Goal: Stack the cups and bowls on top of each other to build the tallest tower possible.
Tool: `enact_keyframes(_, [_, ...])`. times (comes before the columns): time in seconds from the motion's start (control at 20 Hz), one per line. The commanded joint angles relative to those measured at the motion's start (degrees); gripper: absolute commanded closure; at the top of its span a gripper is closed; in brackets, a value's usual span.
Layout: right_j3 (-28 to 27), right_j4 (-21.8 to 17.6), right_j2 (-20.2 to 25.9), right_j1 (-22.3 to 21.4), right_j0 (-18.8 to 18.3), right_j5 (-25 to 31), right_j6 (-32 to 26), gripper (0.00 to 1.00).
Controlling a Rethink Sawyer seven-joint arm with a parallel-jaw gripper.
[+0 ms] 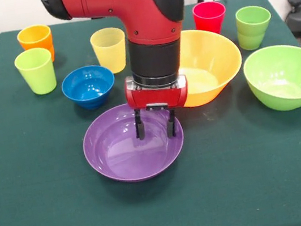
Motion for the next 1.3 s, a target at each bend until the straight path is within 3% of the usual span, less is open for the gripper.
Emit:
enact_keyframes(0.05, [1.31, -4.77, 5.10, -1.35, 1.10, 7.57, -6.05, 0.00])
enact_keyframes(0.65, [-0.15, -4.71, 5.63, -2.55, 1.61, 10.58, -6.83, 0.00])
enact_keyframes(1.3, [1.52, -4.45, 6.47, -0.59, 2.48, 5.96, -2.87, 0.00])
